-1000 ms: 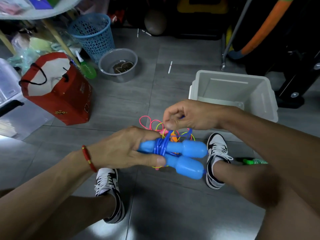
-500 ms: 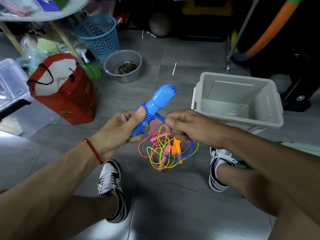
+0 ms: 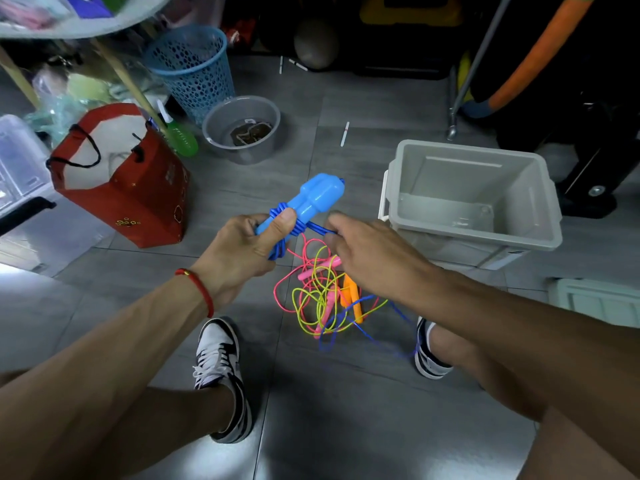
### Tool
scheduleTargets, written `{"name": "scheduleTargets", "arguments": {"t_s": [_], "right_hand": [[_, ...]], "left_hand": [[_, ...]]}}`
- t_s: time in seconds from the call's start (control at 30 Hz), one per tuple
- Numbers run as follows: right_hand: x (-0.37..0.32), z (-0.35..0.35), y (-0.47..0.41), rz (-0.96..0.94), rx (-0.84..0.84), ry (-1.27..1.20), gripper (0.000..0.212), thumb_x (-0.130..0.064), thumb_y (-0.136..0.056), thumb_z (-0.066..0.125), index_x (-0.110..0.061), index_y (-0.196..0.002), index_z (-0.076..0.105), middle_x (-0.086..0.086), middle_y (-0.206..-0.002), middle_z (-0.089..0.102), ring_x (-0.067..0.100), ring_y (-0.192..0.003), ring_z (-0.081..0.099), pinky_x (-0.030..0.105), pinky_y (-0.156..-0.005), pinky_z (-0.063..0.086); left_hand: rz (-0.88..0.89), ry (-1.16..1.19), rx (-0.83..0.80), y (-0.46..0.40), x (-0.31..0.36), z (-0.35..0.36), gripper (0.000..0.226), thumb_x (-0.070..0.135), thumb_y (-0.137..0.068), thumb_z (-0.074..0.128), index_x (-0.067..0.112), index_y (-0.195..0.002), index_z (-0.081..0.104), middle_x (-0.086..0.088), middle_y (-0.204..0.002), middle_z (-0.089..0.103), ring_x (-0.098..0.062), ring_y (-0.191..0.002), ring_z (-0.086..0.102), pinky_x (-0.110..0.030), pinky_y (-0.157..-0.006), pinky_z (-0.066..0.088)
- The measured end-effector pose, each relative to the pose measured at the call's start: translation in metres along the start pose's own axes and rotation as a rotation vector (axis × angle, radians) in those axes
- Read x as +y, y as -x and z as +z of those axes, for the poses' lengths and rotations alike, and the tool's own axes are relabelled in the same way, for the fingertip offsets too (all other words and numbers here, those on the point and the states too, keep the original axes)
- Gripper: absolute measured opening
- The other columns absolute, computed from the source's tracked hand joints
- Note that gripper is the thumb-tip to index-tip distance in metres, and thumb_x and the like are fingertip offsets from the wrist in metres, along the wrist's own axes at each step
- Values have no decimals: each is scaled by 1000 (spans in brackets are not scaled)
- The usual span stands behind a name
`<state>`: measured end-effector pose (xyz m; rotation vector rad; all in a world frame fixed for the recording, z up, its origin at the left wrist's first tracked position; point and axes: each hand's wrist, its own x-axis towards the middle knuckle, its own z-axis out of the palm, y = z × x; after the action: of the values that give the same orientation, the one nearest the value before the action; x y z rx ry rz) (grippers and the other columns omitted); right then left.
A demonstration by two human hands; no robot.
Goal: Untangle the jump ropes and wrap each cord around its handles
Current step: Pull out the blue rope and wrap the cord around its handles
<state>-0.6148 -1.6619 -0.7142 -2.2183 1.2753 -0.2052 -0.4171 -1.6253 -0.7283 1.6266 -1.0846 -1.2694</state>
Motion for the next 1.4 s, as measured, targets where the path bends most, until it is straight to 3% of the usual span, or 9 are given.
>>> {"name": "scheduleTargets", "arguments": {"t_s": [0.17,0.3,0.43,0.63,0.8,0.97,1.17,1.27,1.4], "right_hand": [[-7,6,1,115,-26,-289,33,-28,-104,42,-19,-77,59,-12,-64,59,-8,-51,57,11,-49,35],[-7,5,-1,244,-119,-651,40,-27,-104,44,-19,-72,65,-15,-45,50,-2,-39,49,23,-57,39],[-15,0,1,318,-215,-803,34,-25,-108,39,-11,-91,64,-13,-49,50,-3,-33,41,23,-48,33],[-16,-19,2,258,-269,-443,27,-26,-92,59,-16,-67,60,-10,-46,43,13,-48,37,26,-48,29],[-12,-29,0,136,-327,-162,25,-23,-100,49,-16,-81,62,-3,-68,54,20,-73,54,24,-59,42],[-2,-35,-4,127,-245,-53,39,-41,-97,54,-22,-65,64,0,-64,67,19,-61,59,31,-66,50],[1,-45,-4,-46,-109,129,36,-55,-86,66,-24,-68,71,1,-60,62,14,-62,55,35,-63,47],[7,-54,-10,-173,-198,152,25,-55,-77,75,-32,-76,65,-14,-60,61,0,-61,53,30,-57,38],[18,-64,-16,-300,-393,151,24,-51,-87,70,-27,-78,70,-17,-62,61,3,-64,53,19,-59,38]], "left_hand": [[-21,33,-7,-1,-2,-5,66,65,-81,66,-1,-86,60,-10,-76,42,-17,-56,24,-22,-46,25],[73,-342,134,-3,-5,-7,57,57,-88,64,5,-67,55,4,-52,43,-12,-46,35,-23,-46,33],[150,-655,161,-6,-7,-9,49,60,-84,65,14,-68,57,3,-51,47,-11,-43,40,-18,-45,33],[346,-1001,150,-8,-9,-8,55,70,-77,58,16,-77,45,5,-57,43,-24,-53,45,-32,-54,27],[509,-1185,115,-8,-15,0,78,86,-65,32,15,-89,52,-8,-75,61,-40,-71,63,-32,-55,34],[631,-1370,65,0,-6,14,77,86,-72,33,18,-98,58,-4,-79,61,-34,-70,65,-31,-54,35],[804,-1299,17,6,-4,18,64,87,-77,36,25,-77,52,4,-61,51,-24,-53,57,-26,-45,33],[880,-1245,-87,8,-2,10,53,83,-81,40,31,-76,33,5,-62,49,-22,-53,55,-27,-46,31],[885,-1245,-238,12,-4,5,50,81,-84,44,31,-76,40,8,-68,50,-14,-58,50,-27,-52,32]]}}
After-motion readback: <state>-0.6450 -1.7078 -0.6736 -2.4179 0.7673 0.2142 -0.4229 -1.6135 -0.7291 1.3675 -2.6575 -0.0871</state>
